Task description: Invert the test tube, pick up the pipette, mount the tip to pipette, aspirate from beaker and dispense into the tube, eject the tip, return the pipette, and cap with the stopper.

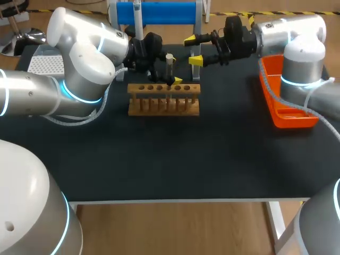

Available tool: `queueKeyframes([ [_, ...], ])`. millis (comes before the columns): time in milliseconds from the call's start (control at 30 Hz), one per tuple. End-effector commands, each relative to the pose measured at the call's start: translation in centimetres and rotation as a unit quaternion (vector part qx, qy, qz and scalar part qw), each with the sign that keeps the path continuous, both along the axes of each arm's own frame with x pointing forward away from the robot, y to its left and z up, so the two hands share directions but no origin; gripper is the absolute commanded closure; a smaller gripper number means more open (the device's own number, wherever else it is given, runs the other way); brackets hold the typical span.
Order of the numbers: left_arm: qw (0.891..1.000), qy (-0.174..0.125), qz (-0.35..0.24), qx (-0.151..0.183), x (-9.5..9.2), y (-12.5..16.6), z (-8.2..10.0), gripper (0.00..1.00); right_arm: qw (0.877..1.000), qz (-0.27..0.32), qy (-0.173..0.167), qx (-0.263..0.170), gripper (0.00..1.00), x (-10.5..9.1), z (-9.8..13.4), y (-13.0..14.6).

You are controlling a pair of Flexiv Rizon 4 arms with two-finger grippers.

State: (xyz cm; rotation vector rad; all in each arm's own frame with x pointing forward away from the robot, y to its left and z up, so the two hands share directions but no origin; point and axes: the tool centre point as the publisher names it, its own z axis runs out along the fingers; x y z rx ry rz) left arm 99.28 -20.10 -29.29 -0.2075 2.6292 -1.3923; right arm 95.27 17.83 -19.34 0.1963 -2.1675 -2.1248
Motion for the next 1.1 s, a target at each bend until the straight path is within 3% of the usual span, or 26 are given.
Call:
queueKeyframes([
  [33,1.000,0.001,-0.002,0.000,0.1,0.1,0.0,0.00,1.000,0.011,0.002,0.027,1.00,0.8,-0.4,0.4],
  [733,1.000,-0.006,0.020,-0.007,-0.3,1.9,0.7,0.00,1.000,0.015,-0.012,0.017,1.00,0.7,-0.6,1.0],
  [1100,1.000,-0.002,0.016,0.000,-0.4,2.0,0.7,0.00,0.999,0.027,-0.016,-0.004,1.00,1.2,-0.6,2.7],
])
